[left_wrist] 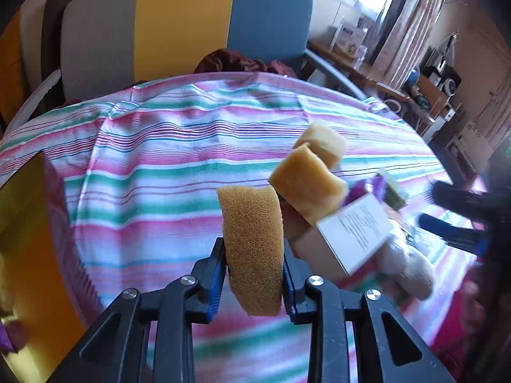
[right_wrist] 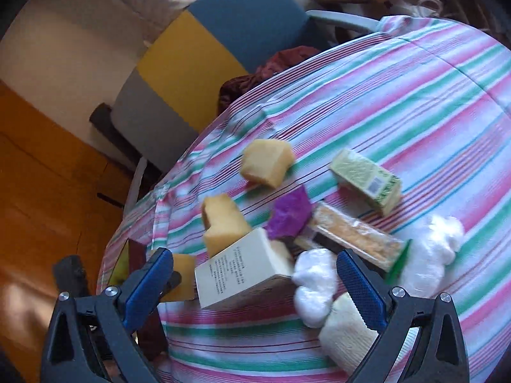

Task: Organize objects
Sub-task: 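Lift the yellow sponge with the left tool while the right tool grasps the white box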

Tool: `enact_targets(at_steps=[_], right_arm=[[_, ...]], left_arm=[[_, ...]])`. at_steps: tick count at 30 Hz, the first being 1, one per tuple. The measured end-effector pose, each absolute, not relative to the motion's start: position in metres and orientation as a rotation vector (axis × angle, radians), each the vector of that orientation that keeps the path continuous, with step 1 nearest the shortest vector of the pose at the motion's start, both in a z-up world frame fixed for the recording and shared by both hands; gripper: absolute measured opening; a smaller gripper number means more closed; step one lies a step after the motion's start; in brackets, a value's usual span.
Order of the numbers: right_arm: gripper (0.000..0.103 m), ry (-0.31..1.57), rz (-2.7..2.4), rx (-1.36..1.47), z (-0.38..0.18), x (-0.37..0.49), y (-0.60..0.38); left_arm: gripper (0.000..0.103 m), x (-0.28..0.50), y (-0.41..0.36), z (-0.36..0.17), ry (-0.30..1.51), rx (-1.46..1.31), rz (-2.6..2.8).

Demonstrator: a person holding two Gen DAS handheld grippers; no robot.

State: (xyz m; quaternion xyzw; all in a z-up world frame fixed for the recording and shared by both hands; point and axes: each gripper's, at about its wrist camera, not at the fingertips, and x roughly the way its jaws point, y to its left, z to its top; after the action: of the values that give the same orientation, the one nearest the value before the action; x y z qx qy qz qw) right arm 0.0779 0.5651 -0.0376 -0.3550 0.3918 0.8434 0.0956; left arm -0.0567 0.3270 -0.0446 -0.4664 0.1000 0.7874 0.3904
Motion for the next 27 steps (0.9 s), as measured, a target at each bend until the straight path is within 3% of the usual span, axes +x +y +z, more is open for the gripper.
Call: enact_targets(at_steps=[10,17,21,27], right_arm=[[0.103,1.014,2.512,-1.231,-0.059,0.045,0.551],[0.103,1.36,2.697,-1.542,-0.067,0.035,0.513],[0.103,1.226,2.839,-1.694,-0.057,0.035,0.473],[0.098,0.804,2.817,-1.703,-0.048,0.042,0.452]], left_arm=[[0.03,-0.024,0.265,-0.022,0.162,-1.174,1.998],[0.03,-0.011,0.223,-0.006,0.098,-1.17,2.04],[0.03,-0.007,0.196,0.001,0.068,-1.157,2.074],[0.03,-0.007,0.154,0.0,0.009,-1.171,2.127]])
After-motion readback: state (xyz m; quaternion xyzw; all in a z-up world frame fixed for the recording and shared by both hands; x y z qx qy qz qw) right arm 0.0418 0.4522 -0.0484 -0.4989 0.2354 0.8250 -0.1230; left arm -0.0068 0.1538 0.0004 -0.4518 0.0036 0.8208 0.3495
